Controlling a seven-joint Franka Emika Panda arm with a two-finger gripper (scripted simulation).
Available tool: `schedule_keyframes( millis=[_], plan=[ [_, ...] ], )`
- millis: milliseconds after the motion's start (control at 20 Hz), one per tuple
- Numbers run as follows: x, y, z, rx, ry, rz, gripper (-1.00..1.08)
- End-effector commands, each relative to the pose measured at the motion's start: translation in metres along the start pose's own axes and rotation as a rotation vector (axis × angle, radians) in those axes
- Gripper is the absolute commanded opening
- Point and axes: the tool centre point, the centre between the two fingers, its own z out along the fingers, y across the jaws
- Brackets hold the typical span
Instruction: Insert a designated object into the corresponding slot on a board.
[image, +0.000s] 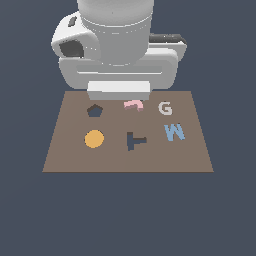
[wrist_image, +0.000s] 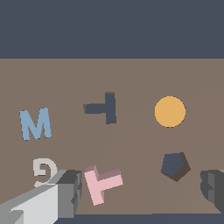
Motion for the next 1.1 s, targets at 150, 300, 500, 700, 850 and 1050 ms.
schedule_keyframes(
  millis=[150,300,500,700,850,1050],
  plan=[
    [-0.001,-0.001,0.002,0.0,0.0,-0.005,1.0],
    [-0.005,-0.003,0.008,0.0,0.0,-0.019,1.0],
    [-0.014,-0.008,0.021,0.001,0.001,-0.053,1.0],
    [-0.028,-0.015,0.041,0.002,0.001,-0.104,1.0],
    [-0.042,-0.02,0.061,0.003,0.001,-0.153,1.0],
    [-0.059,-0.026,0.085,0.004,0.002,-0.213,1.0]
  ],
)
